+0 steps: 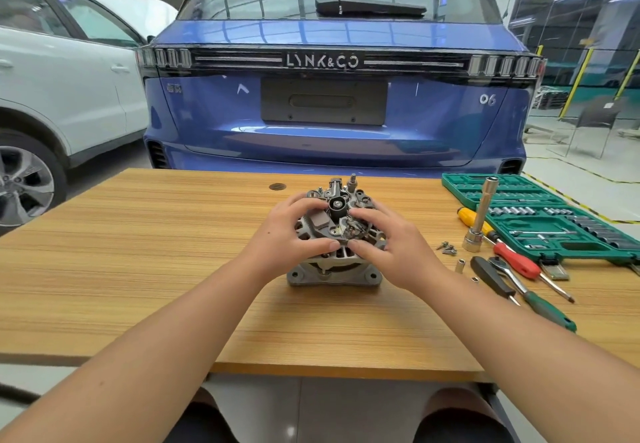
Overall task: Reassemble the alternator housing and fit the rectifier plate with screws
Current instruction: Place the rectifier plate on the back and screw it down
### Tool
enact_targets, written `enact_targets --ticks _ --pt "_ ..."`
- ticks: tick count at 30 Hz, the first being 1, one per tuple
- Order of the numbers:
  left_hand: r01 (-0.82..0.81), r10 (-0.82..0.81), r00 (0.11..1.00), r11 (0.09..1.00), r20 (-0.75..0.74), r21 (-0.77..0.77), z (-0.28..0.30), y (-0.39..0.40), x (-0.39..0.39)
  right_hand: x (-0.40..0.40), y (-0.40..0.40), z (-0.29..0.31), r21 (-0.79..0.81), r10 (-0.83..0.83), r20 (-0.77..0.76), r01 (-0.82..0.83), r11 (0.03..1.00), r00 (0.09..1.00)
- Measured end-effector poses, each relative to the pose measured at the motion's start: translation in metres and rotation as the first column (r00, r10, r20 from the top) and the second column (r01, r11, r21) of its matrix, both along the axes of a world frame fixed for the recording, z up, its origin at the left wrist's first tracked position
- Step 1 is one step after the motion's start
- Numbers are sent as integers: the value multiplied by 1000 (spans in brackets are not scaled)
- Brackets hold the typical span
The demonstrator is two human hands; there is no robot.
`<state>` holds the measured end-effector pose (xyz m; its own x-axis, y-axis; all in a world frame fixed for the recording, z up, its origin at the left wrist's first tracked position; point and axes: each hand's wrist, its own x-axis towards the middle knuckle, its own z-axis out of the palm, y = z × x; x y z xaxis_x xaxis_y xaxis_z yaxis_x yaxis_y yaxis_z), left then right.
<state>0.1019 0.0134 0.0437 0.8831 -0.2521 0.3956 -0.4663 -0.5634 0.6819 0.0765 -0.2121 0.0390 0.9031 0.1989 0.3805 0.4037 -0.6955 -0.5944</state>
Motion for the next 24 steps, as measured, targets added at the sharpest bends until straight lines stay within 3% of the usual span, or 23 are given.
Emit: enact_targets --ticks 17,24 --pt "-23 23 999 999 28 24 6 -5 -4 9 -3 -2 -145 -12 42 18 989 999" --pt "-39 39 998 999 50 2 3 -6 -4 8 -1 -5 -94 -11 84 18 995 996"
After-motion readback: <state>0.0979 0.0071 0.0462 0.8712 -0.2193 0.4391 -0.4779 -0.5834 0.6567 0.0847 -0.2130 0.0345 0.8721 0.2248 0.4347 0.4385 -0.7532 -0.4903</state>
